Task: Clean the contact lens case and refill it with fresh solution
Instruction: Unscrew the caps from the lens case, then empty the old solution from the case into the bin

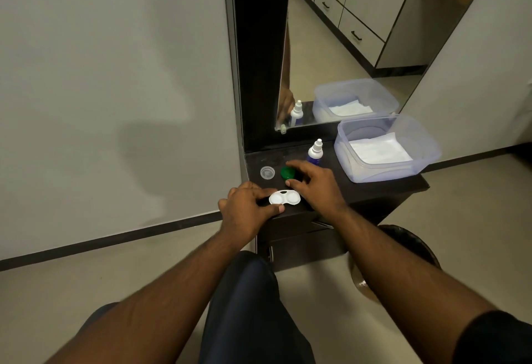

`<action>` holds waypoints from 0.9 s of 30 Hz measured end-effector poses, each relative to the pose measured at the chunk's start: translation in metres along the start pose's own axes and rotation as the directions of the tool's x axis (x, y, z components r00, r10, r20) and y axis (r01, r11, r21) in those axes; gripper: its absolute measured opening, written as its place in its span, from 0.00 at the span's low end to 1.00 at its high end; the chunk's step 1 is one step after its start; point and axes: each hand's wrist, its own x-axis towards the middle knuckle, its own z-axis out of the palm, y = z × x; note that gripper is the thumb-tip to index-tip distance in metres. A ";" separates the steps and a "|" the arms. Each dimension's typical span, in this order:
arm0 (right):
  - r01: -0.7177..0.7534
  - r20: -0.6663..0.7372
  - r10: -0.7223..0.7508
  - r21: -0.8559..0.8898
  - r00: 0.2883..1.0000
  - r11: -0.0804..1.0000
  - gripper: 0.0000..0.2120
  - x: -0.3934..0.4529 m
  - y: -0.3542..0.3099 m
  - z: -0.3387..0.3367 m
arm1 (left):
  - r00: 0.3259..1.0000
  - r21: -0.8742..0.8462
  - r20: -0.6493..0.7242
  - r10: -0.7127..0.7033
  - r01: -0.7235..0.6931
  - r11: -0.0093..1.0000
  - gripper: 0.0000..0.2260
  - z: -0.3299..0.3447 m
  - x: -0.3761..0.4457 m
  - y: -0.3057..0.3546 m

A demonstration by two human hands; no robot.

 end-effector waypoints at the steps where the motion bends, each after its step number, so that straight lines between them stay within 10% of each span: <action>1: 0.010 -0.038 -0.008 0.047 0.999 0.999 0.17 -0.005 0.001 -0.001 | 1.000 0.010 0.001 0.000 0.000 1.000 0.18 0.000 0.000 0.001; 7: -0.056 -0.155 0.105 0.291 0.982 0.955 0.16 -0.058 0.009 -0.015 | 0.999 -0.116 -0.034 0.019 -0.023 0.993 0.18 -0.001 -0.005 0.006; 17: -0.152 -0.021 0.406 0.908 0.913 0.389 0.22 -0.094 0.017 -0.044 | 0.944 -0.215 0.027 0.329 -0.316 0.924 0.17 0.014 -0.017 0.073; 27: -0.026 -0.254 0.664 0.924 0.703 0.381 0.16 -0.144 0.077 -0.129 | 0.768 -0.035 0.353 0.534 -0.560 0.828 0.23 0.069 0.004 0.158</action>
